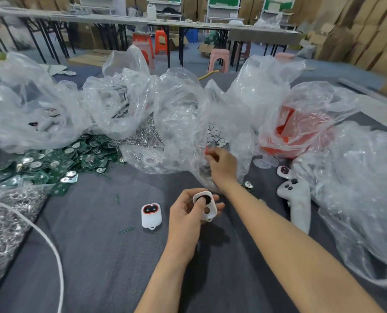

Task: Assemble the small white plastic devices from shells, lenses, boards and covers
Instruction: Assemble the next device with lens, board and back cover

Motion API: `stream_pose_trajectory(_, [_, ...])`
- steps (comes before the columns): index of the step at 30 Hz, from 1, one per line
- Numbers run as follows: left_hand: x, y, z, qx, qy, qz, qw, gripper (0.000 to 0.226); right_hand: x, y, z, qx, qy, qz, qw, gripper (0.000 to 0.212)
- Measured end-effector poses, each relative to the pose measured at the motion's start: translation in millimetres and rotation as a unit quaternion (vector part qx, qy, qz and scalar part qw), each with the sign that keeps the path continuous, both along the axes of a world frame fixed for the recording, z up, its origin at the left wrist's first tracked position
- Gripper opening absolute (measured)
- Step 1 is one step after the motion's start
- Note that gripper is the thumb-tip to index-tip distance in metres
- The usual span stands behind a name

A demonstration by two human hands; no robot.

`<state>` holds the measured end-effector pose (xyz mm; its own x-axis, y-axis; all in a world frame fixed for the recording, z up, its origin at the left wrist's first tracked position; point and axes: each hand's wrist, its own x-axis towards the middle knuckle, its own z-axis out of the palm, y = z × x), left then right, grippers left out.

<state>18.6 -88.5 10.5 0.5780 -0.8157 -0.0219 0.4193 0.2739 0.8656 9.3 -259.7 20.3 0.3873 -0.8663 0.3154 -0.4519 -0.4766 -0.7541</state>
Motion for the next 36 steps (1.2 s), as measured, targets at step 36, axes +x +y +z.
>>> stream_pose_trajectory(36, [-8,1,1,0.055,-0.084,0.016,0.995,0.020,-112,98,3,0.284,-0.327,0.107,0.895,0.017])
